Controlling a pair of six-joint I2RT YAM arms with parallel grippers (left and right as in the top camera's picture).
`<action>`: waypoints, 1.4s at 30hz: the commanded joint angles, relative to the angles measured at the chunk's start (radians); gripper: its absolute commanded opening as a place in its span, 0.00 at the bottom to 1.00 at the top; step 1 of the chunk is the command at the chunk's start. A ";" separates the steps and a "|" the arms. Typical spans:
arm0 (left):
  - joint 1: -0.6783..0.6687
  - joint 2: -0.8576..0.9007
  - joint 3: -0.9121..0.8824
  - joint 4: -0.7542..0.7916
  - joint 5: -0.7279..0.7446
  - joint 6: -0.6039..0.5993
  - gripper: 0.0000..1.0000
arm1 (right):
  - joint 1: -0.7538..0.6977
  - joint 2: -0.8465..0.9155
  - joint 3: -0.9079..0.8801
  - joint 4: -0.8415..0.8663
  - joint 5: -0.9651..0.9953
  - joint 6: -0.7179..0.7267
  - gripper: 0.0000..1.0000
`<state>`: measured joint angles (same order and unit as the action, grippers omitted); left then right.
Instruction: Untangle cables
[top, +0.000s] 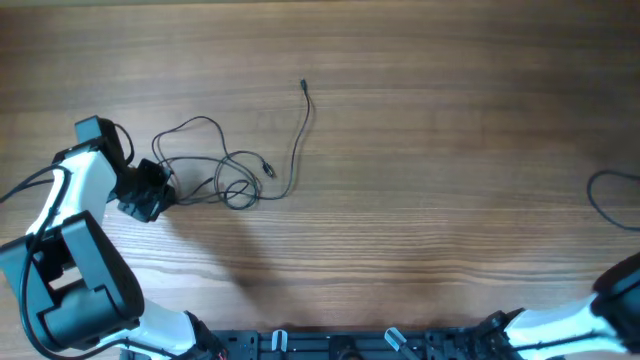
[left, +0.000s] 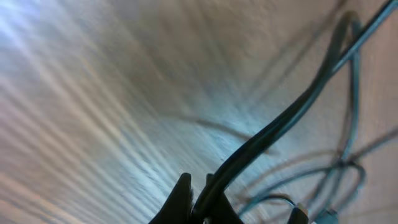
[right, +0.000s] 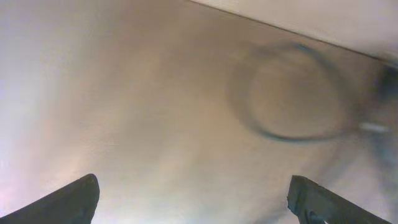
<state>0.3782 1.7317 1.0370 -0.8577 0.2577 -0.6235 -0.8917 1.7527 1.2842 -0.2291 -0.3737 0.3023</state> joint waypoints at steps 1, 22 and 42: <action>-0.090 0.006 -0.006 0.059 0.262 0.093 0.04 | 0.098 -0.143 0.024 -0.073 -0.220 0.119 1.00; -0.595 -0.026 -0.001 0.171 -0.050 0.111 1.00 | 0.944 -0.205 -0.148 -0.446 -0.059 0.014 1.00; -0.464 -0.127 -0.001 0.222 0.049 -0.010 1.00 | 1.170 -0.203 -0.484 0.016 -0.060 0.268 0.99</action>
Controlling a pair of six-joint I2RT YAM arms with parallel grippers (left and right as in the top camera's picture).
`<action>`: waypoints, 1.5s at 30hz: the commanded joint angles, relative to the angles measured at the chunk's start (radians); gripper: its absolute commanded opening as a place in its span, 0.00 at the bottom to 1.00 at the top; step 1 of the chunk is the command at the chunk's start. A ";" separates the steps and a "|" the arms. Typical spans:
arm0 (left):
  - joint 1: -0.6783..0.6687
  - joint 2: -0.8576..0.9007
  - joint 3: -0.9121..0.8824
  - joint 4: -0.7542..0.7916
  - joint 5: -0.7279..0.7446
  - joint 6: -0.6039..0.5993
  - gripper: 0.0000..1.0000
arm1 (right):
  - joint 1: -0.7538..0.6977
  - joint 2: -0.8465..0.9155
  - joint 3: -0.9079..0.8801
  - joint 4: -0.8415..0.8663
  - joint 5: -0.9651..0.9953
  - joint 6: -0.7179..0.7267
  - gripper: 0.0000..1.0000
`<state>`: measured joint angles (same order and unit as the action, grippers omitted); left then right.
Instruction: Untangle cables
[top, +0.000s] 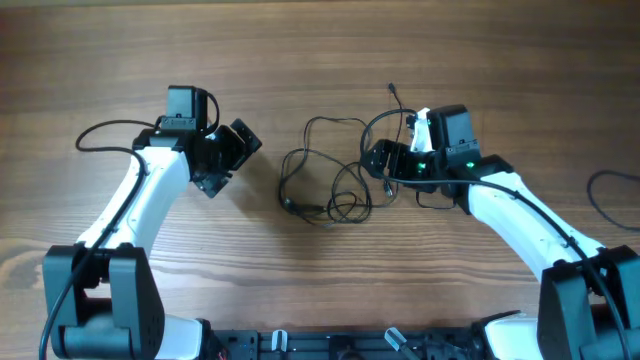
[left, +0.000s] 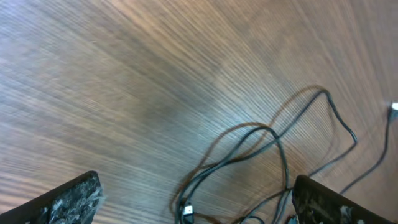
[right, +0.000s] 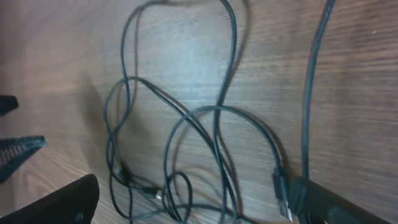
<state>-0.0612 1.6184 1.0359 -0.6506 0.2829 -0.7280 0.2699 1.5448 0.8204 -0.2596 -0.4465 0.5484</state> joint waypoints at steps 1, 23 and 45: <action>-0.032 -0.014 -0.002 0.019 0.022 0.109 1.00 | 0.008 0.010 -0.024 0.080 0.014 -0.021 0.96; -0.060 -0.014 -0.002 0.027 0.019 -0.040 1.00 | 0.008 0.486 0.002 0.769 0.085 -0.163 0.68; -0.061 -0.013 -0.005 -0.005 0.004 0.143 0.98 | -0.070 0.432 0.085 0.767 -0.352 -0.170 0.04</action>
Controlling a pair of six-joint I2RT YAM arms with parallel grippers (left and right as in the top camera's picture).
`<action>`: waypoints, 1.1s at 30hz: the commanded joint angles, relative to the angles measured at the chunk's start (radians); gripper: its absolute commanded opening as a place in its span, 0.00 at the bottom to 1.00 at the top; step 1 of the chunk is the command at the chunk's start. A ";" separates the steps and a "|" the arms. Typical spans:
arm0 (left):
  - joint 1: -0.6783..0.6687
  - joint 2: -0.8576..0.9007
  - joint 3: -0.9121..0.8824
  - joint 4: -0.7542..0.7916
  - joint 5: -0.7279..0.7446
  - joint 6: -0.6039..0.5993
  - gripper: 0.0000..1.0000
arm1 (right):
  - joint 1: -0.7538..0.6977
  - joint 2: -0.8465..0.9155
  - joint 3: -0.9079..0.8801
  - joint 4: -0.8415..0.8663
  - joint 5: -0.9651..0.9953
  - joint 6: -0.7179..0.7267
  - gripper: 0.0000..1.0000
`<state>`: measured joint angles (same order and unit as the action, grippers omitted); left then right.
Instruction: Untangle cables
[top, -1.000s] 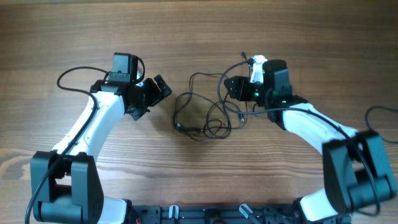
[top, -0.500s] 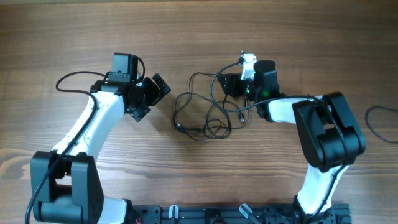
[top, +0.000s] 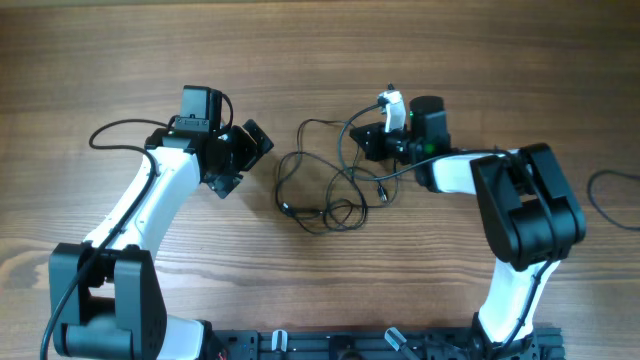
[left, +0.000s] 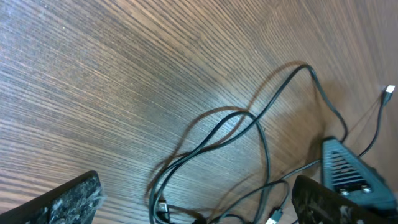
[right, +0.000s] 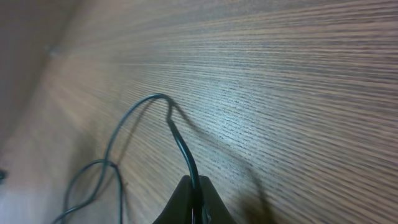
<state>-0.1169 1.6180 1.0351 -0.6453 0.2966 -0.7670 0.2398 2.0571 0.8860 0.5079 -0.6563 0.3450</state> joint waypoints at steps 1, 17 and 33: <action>-0.006 -0.011 -0.005 -0.011 -0.010 0.214 0.93 | -0.047 -0.102 0.019 -0.005 -0.164 0.040 0.04; -0.085 0.119 -0.005 0.082 -0.085 0.423 0.68 | -0.048 -0.157 0.019 -0.181 -0.164 0.020 0.04; -0.162 0.206 -0.005 0.115 -0.265 0.406 0.39 | -0.048 -0.157 0.019 -0.237 -0.146 0.020 0.04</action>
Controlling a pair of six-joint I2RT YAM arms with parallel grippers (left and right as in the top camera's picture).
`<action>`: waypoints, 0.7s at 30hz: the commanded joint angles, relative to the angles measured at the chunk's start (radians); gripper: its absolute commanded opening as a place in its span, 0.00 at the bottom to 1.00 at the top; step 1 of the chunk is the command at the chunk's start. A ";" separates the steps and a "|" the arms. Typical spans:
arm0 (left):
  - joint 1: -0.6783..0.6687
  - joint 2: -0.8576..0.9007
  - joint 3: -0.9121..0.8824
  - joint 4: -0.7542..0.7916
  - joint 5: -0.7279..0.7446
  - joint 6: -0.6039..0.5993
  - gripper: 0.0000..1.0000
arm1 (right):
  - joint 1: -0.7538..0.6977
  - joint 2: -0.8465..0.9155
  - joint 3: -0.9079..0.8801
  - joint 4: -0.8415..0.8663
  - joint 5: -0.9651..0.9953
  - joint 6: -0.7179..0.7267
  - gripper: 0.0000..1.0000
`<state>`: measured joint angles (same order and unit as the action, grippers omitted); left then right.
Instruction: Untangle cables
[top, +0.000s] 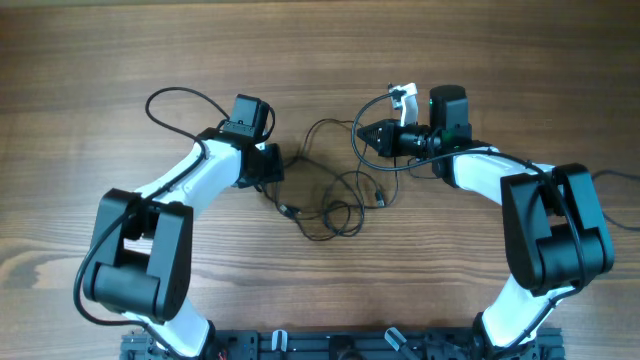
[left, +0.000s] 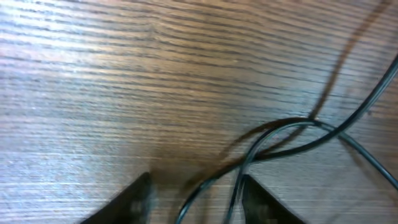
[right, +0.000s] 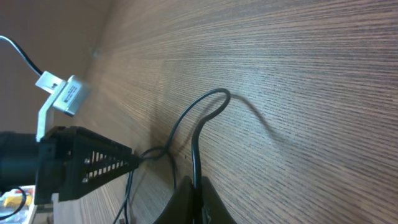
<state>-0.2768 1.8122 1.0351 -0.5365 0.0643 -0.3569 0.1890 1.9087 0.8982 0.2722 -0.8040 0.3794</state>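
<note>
Thin black cables (top: 335, 195) lie tangled in loops at the table's centre, with small plugs at their ends. My left gripper (top: 270, 166) is low at the tangle's left edge. In the left wrist view it (left: 196, 205) is open, and two crossing cable strands (left: 292, 127) run between its fingers (left: 134, 202). My right gripper (top: 368, 137) is at the tangle's upper right. In the right wrist view it (right: 196, 196) is shut on a cable strand (right: 202, 115) that arches up from it.
A white tag (top: 403, 93) sticks up above the right gripper. In the right wrist view the left gripper (right: 81, 162) shows across the tangle. Bare wooden table (top: 320, 40) lies all round. The arm bases stand along the front edge (top: 330, 345).
My left gripper has moved from just left of the tangle down onto its left edge, with strands now between its open fingers. The right gripper stays shut on its strand, shifted slightly right.
At first the tangle lay at the far left with my left gripper shut on a cable and the right arm off to the right. Then the tangle was at the centre, both grippers open beside it. Then the right shut on a strand, and now the left straddles strands.
</note>
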 joint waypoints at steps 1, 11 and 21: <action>-0.002 0.011 -0.005 0.006 -0.032 -0.017 0.38 | 0.003 -0.009 0.006 -0.001 0.002 -0.014 0.04; -0.003 0.003 0.028 -0.051 -0.002 -0.069 0.31 | 0.003 -0.009 0.006 -0.035 0.026 -0.016 0.04; -0.010 -0.013 0.088 -0.221 0.077 -0.131 0.42 | 0.003 -0.009 0.006 -0.071 0.045 -0.042 0.04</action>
<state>-0.2771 1.8122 1.1095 -0.7315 0.0998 -0.4305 0.1890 1.9087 0.8986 0.2089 -0.7750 0.3599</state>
